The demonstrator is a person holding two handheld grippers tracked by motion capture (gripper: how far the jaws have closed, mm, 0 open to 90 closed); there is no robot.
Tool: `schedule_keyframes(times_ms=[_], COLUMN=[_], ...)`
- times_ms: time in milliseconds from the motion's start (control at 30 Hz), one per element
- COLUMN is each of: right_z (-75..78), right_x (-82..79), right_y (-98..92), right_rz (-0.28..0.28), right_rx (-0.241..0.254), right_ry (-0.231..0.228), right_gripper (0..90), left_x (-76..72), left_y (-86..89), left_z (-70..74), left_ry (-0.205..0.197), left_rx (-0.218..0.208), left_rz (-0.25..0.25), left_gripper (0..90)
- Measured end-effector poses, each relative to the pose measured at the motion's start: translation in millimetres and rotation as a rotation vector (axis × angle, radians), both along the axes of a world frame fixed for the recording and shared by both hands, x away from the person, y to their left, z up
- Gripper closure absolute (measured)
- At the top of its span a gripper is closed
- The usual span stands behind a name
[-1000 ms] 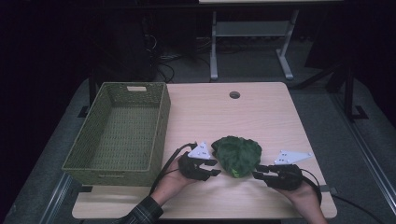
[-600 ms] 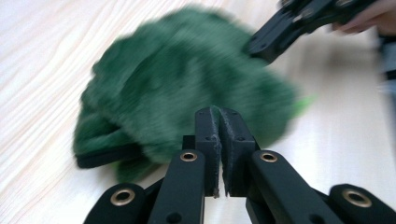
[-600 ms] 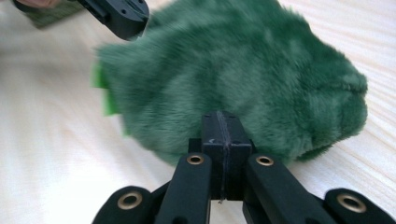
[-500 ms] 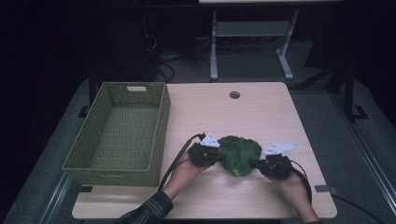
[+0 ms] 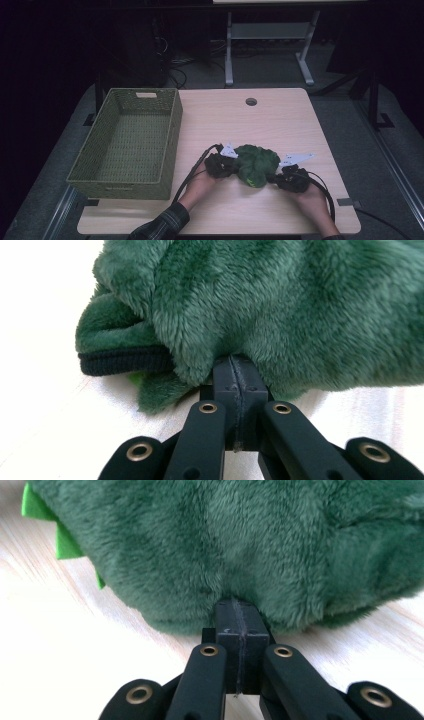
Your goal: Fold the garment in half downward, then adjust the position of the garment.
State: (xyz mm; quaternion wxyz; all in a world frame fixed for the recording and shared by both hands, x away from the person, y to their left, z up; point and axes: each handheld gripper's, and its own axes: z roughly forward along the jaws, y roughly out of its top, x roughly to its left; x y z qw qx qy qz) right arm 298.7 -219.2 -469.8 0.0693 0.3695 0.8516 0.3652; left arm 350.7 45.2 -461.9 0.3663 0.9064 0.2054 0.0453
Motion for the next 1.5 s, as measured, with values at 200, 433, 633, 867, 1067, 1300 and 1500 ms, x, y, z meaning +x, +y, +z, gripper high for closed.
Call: schedule_keyframes(times_ms=[200,433,633,867,1067,1300,1500], right_z=[12.2,34.1,49.0,56.6,44.1,21.4,14.2], right_x=[-7.4,5.3,32.3,72.9,100.9,114.2,105.1], right_y=[-16.9,-38.0,-44.0,-33.0,-21.4,-8.8,-5.0], right_rz=[-0.028,-0.071,-0.080,-0.056,-0.056,0.000,0.036], right_rx=[0.037,0.068,0.091,0.085,0.079,0.072,0.073], right_ry=[-0.037,-0.084,-0.086,-0.072,-0.022,0.050,0.077], right_gripper=[90.0,90.0,90.0,90.0,90.0,90.0,90.0], left_x=[-9.5,-25.2,-35.3,-45.5,-46.6,-41.5,-38.7], left_y=[10.2,14.4,6.6,-10.3,-19.8,-28.9,-26.8], left_z=[15.0,24.2,26.4,22.1,15.7,6.7,3.9], left_ry=[0.011,0.022,0.041,0.057,0.061,0.050,0.047], left_rx=[-0.033,-0.049,-0.065,-0.055,-0.044,-0.031,-0.020], left_rz=[-0.007,-0.041,-0.083,-0.135,-0.153,-0.157,-0.136], left_gripper=[88.6,88.6,88.7,88.9,89.0,89.2,89.2])
